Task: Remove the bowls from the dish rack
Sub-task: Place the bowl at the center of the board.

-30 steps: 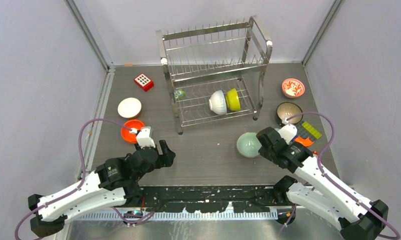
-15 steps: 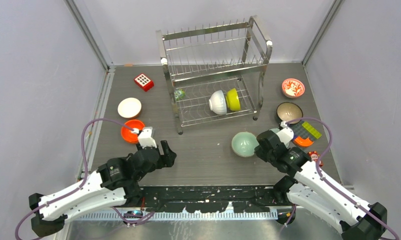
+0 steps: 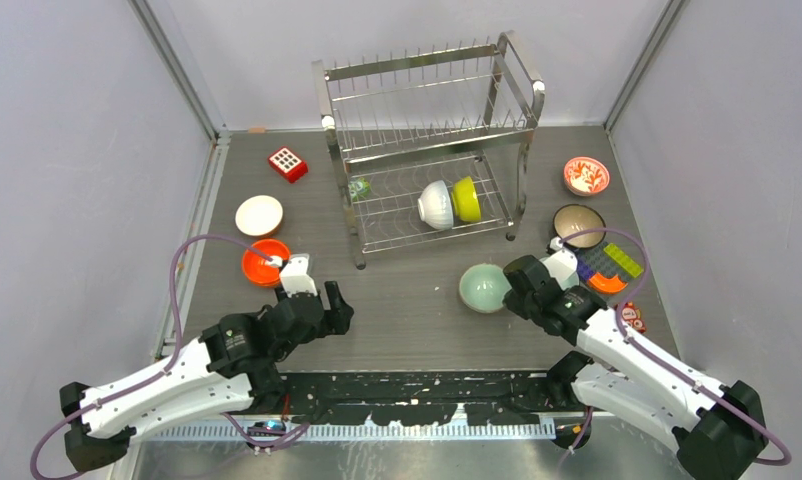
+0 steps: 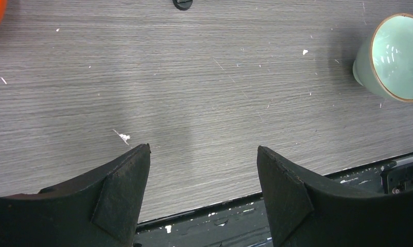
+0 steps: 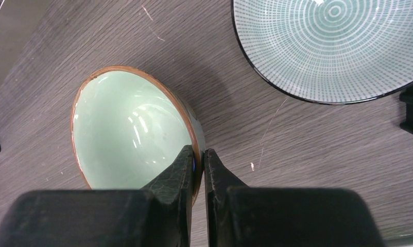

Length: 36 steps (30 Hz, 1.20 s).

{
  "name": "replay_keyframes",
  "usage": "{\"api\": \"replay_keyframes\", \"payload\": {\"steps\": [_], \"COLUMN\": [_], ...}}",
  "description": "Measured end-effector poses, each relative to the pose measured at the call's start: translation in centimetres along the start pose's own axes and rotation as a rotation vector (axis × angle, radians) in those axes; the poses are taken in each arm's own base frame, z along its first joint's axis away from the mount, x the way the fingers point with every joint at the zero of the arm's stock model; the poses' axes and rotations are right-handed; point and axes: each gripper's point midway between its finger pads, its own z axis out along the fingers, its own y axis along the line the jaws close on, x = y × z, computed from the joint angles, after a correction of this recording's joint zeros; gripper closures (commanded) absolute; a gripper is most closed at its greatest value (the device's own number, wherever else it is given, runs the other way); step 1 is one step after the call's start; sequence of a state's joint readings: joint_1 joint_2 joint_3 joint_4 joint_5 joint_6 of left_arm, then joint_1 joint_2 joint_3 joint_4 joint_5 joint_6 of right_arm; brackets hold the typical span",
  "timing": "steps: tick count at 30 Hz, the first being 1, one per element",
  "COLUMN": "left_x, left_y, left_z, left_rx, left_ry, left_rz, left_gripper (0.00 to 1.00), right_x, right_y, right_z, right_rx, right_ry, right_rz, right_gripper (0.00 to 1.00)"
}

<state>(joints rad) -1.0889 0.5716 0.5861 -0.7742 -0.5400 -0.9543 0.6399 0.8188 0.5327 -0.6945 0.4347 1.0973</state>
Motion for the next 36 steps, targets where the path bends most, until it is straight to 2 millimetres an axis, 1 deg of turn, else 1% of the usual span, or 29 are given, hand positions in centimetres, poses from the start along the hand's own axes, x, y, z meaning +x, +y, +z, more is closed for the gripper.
{"api": "replay_keyframes", "payload": {"steps": [6,16,17,19,22,24,25,31,34,36], "left_x": [0.0,0.2,0.2,0.2,0.2,0.3,0.3,0.4,0.4,0.4], "left_y": [0.0,0.0,0.0,0.0,0.0,0.0,0.1,0.1,0.1,0.1], "left_z": [0.0,0.2,0.2,0.2,0.2,0.2,0.3,0.3,0.3,0.3], "left_rx": [0.000,-0.008,-0.008,-0.008,-0.010,-0.012,-0.013,-0.016,-0.017,-0.019], "left_ry": [0.001,0.009,0.009,0.009,0.010,0.013,0.014,0.017,0.017,0.016], "left_rz": [0.000,0.004,0.004,0.004,0.003,0.004,0.005,0.007,0.007,0.009], "left_gripper": [0.23,0.23,0.23,0.23,0.23,0.23,0.23,0.23,0.22,0.22], "right_x": [-0.3,0.1,0.1,0.1,0.2,0.2,0.1,-0.3,-0.5,-1.0], "right_y": [-0.5,-0.8,-0.8,-1.0,-1.0,-1.0,-0.9,-0.6,-0.6,-0.6], "right_z": [0.6,1.5,1.5,1.7,1.8,1.7,1.7,1.2,0.8,0.1], "right_rx": [0.019,0.022,0.022,0.024,0.023,0.017,0.012,-0.015,-0.023,-0.029], "right_ry": [-0.008,-0.007,-0.007,-0.008,-0.008,-0.009,-0.011,-0.025,-0.030,-0.037], "right_rz": [0.025,0.037,0.037,0.042,0.049,0.052,0.055,0.063,0.063,0.050], "right_gripper": [0.99,0.99,0.98,0.90,0.70,0.61,0.58,0.44,0.42,0.41]}}
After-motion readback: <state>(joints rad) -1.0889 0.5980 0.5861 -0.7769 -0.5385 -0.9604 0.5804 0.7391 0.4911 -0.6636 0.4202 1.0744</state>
